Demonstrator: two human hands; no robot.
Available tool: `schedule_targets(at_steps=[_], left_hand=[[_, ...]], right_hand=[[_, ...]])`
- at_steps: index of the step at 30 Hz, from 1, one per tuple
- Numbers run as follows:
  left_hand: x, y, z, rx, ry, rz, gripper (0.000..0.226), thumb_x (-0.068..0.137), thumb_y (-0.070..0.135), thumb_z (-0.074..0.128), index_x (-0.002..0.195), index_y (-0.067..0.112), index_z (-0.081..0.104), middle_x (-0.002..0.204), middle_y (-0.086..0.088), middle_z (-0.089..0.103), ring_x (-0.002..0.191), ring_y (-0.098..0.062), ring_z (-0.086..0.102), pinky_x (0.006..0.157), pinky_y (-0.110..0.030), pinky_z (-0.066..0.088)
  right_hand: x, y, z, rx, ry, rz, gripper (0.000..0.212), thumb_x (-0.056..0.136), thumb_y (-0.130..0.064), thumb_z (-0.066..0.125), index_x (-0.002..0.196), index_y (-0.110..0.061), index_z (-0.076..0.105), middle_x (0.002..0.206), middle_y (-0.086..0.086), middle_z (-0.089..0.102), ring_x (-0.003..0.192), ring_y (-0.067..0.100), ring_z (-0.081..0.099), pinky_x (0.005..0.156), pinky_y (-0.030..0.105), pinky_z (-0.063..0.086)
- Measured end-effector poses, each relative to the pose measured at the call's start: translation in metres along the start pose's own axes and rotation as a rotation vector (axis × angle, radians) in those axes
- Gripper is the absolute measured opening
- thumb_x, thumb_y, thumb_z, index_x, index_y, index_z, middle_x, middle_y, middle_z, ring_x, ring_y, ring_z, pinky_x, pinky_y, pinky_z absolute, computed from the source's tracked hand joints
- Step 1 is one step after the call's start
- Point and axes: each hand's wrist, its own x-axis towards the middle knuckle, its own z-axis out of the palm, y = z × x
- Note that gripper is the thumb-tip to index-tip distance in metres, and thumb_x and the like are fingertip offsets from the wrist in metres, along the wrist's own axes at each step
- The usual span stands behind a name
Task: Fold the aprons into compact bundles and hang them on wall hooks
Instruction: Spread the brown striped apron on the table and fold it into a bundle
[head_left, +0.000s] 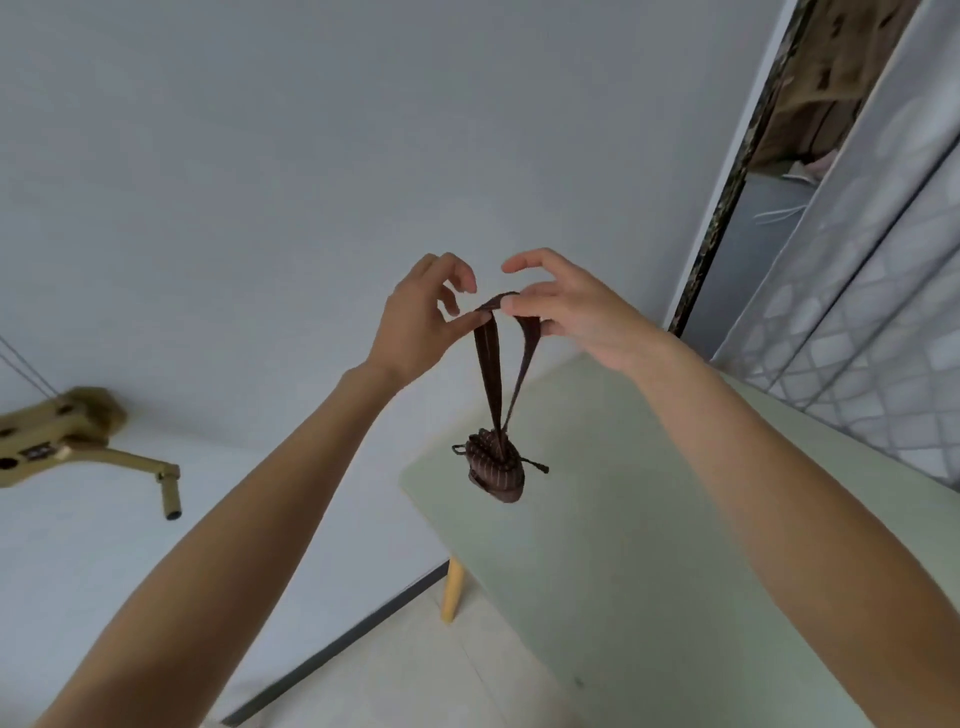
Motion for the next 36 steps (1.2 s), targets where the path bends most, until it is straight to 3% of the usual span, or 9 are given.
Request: schedule_targets(at_steps=[3,7,11,16,22,25,28,32,36], left_hand=[[0.023,-0.007,-0.025,-0.093,0.128,-0.096,0.02,0.081,0.016,0.072,0.077,0.015,0.052,0.071,0.006,0.056,0.059,-0.005,0.055,0.06,-0.015,0.044],[0.029,-0.002,-0.055,-0.442,0.062,-0.249,0.015,0.096,0.019,0.051,0.095,0.007,0.06,0.097,-0.012,0.067,0.088,-0.021,0.068,0.08,-0.03,0.055],[0.034,-0.004,-0.096,-0.469,0.117,-0.287,0.025,0.099,0.024,0.044,0.103,0.006,0.061,0.096,-0.005,0.068,0.088,-0.019,0.067,0.079,-0.027,0.053],[0.046,-0.004,-0.141,-0.415,0.121,-0.275,0.014,0.097,0.015,0.046,0.091,0.009,0.058,0.086,0.004,0.062,0.08,-0.009,0.059,0.079,-0.029,0.05],[0.065,-0.013,-0.208,-0.135,0.126,-0.251,0.035,0.083,0.015,0.07,0.111,0.017,0.051,0.087,0.003,0.068,0.089,-0.014,0.064,0.092,-0.034,0.048],[0.078,-0.014,-0.241,-0.063,0.23,-0.128,0.025,0.083,0.014,0.071,0.1,0.014,0.053,0.102,-0.006,0.067,0.092,-0.02,0.066,0.089,-0.031,0.051],[0.091,-0.013,-0.268,0.08,0.454,0.047,0.019,0.079,0.013,0.073,0.082,0.012,0.055,0.086,-0.004,0.062,0.074,-0.016,0.06,0.072,-0.026,0.05],[0.1,-0.009,-0.293,0.057,0.594,0.115,0.016,0.081,0.006,0.067,0.076,0.016,0.056,0.076,0.003,0.057,0.067,-0.011,0.057,0.063,-0.024,0.049],[0.095,-0.005,-0.306,-0.21,0.576,0.034,0.018,0.093,0.005,0.043,0.097,0.015,0.057,0.086,-0.002,0.065,0.077,-0.019,0.063,0.068,-0.029,0.053]], right_hand=[[0.036,-0.031,0.004,0.237,-0.072,-0.092,0.032,0.092,-0.01,0.053,0.122,-0.019,0.056,0.095,0.004,0.069,0.089,0.016,0.065,0.085,0.029,0.05],[0.076,-0.063,0.017,0.36,-0.142,-0.212,0.035,0.091,-0.003,0.048,0.123,-0.015,0.057,0.109,0.012,0.068,0.102,0.024,0.065,0.092,0.033,0.05],[0.115,-0.078,0.043,0.001,0.0,-0.506,0.043,0.085,0.008,0.045,0.118,-0.014,0.062,0.105,0.003,0.068,0.097,0.013,0.064,0.086,0.025,0.051],[0.149,-0.094,0.074,-0.288,0.178,-0.761,0.017,0.079,-0.016,0.072,0.092,-0.027,0.069,0.086,-0.01,0.053,0.081,0.005,0.052,0.073,0.014,0.042],[0.175,-0.139,0.108,-0.064,-0.097,-0.623,0.029,0.086,-0.001,0.048,0.11,-0.018,0.051,0.074,-0.001,0.066,0.076,0.015,0.061,0.082,0.03,0.045],[0.182,-0.17,0.113,0.186,-0.292,-0.584,0.026,0.084,-0.004,0.056,0.107,-0.014,0.052,0.069,0.003,0.062,0.07,0.017,0.058,0.078,0.032,0.046],[0.191,-0.2,0.122,0.406,-0.43,-0.666,0.019,0.087,-0.006,0.05,0.104,-0.014,0.056,0.091,0.008,0.07,0.086,0.022,0.065,0.08,0.031,0.05],[0.207,-0.236,0.144,0.291,-0.263,-0.892,0.043,0.084,0.015,0.035,0.108,-0.013,0.058,0.105,0.009,0.069,0.091,0.021,0.068,0.078,0.032,0.054],[0.224,-0.266,0.166,0.088,0.008,-1.055,0.03,0.083,0.002,0.056,0.107,-0.015,0.06,0.098,0.001,0.07,0.08,0.012,0.069,0.075,0.031,0.057]])
